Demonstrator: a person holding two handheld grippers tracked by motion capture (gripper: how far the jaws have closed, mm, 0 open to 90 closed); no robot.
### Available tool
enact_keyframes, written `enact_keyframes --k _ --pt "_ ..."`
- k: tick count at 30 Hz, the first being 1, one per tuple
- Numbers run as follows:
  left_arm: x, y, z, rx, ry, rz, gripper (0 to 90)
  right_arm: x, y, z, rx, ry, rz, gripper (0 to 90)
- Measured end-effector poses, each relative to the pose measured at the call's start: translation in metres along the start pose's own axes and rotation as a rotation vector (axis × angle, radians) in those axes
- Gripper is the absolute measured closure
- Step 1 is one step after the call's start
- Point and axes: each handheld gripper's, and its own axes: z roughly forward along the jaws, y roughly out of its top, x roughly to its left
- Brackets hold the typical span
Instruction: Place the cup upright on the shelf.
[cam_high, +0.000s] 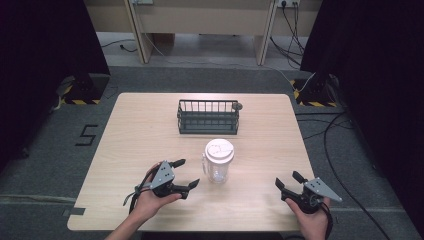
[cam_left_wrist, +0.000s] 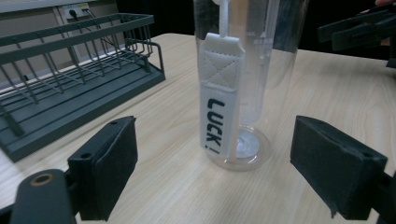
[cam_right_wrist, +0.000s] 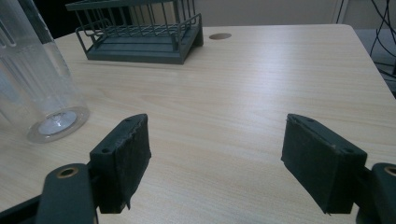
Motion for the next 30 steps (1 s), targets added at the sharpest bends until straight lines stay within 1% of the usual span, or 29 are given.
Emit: enact_keyframes --k 4,8,10,15,30 --pt "-0.003 0.002 0.011 -0.002 -0.027 -0.001 14.4 0.0 0.0 0.0 0.001 0.0 0.001 24.2" --pt "-0.005 0.003 0.021 0.005 -0.044 0.004 14.4 0.0 0.0 0.0 0.001 0.002 0.003 24.2" --pt "-0.005 0.003 0.024 0.007 -0.047 0.005 14.4 0.0 0.0 0.0 0.002 0.003 0.004 24.2" --pt "-0.007 0.003 0.038 0.013 -0.059 0.003 14.4 0.0 0.0 0.0 0.004 0.004 0.001 24.2" --pt "-0.01 0.008 0.069 0.019 -0.099 0.023 14.3 0.0 0.0 0.0 0.006 0.008 0.001 24.2"
